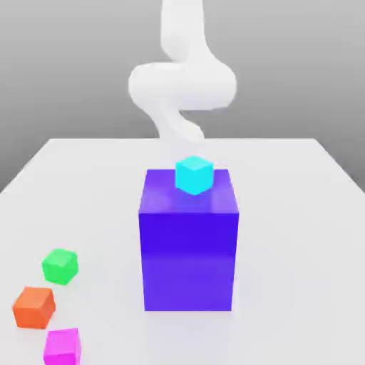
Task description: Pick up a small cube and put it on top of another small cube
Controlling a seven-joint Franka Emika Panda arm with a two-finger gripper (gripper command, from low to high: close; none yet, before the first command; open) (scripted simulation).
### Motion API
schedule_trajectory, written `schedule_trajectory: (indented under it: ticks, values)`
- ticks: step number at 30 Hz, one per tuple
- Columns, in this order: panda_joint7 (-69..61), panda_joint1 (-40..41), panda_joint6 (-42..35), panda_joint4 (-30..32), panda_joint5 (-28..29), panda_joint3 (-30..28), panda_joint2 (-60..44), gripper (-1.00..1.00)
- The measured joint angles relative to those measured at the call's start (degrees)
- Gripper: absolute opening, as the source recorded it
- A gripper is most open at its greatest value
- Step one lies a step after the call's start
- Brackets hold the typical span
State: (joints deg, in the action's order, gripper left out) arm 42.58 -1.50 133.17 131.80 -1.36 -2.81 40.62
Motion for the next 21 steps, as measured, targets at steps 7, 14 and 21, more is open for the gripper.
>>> schedule_trajectory:
  ticks: [7,14,21]
  values:
    - [-10.06,-3.41,3.98,0.07,-4.94,-7.56,-14.81,0.00]
    - [-20.68,-4.81,7.75,0.10,-10.89,-13.21,-29.44,0.00]
    - [-30.46,-2.46,11.66,0.18,-15.65,-15.28,-43.88,0.00]
